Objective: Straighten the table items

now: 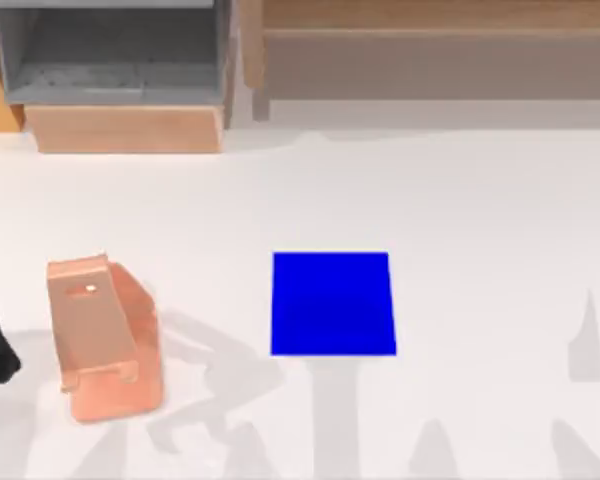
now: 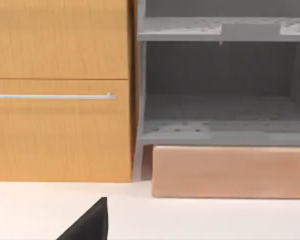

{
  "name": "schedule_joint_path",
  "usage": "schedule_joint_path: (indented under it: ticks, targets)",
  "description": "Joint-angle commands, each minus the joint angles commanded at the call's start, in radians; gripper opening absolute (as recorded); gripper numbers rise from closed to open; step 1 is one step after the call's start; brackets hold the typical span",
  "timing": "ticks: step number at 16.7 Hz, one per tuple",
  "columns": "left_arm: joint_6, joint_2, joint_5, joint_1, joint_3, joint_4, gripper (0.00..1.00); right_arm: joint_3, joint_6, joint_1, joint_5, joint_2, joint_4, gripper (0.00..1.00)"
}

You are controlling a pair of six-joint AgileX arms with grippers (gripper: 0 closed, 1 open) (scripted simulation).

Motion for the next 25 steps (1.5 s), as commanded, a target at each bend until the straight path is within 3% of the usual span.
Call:
schedule_joint_path:
  ticks: [7,19,25]
  targets:
    - [0.099,0.159,0.0,0.059,0.114,-0.13,1.0,0.0,0.0,0.0,0.0,0.0,0.0,1.0]
    - [0.603,1.096,0.0,0.356,0.694,-0.805,1.0,0.0,0.0,0.0,0.0,0.0,0.0,1.0]
    - [0.769,1.4,0.0,0.454,0.888,-1.023,1.0,0.0,0.0,0.0,0.0,0.0,0.0,1.0]
